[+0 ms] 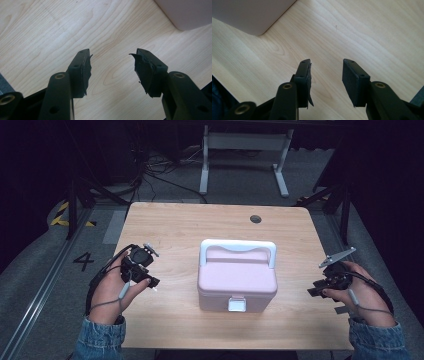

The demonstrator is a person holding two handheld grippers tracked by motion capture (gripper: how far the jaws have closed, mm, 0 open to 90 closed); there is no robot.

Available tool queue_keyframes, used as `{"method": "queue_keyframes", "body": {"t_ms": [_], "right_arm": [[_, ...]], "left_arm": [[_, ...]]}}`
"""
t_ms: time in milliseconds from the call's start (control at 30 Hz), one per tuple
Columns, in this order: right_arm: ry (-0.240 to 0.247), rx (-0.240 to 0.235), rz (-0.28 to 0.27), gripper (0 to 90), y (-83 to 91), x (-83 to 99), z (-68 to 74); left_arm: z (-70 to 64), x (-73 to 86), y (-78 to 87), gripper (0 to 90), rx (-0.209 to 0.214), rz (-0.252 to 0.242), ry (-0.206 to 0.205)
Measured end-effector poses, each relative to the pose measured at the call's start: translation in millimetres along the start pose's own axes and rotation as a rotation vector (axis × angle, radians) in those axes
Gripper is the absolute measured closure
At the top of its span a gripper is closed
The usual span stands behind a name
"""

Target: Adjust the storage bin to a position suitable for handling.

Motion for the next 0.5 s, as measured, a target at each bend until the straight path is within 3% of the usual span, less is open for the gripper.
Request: {"method": "queue_keyframes", "body": {"t_ms": [133,300,500], "right_arm": [[-0.004,0.015,-0.013,57.7,2.5,-1.2,-1.7],[0.003,0.037,-0.037,56.2,4.4,-1.4,-3.5],[-0.021,0.043,-0.058,55.3,5.6,2.0,-1.7]], "left_arm": [[-2.5,-3.5,2.1,47.9,0.006,-0.032,-0.012],[-6.8,-11.6,5.4,48.3,0.072,-0.081,-0.012],[-15.1,-26.4,9.9,48.6,0.106,-0.145,-0.062]]}}
Point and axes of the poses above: each handheld gripper's, and its own axes: y roughly backward along the jaws, x roughly out of its underside, z roughly to its left, the point moved 10 cm from there along -y, roughly forward along the jaws, and after that the axes turned 4 degrees about y, right-handed, at the moved point
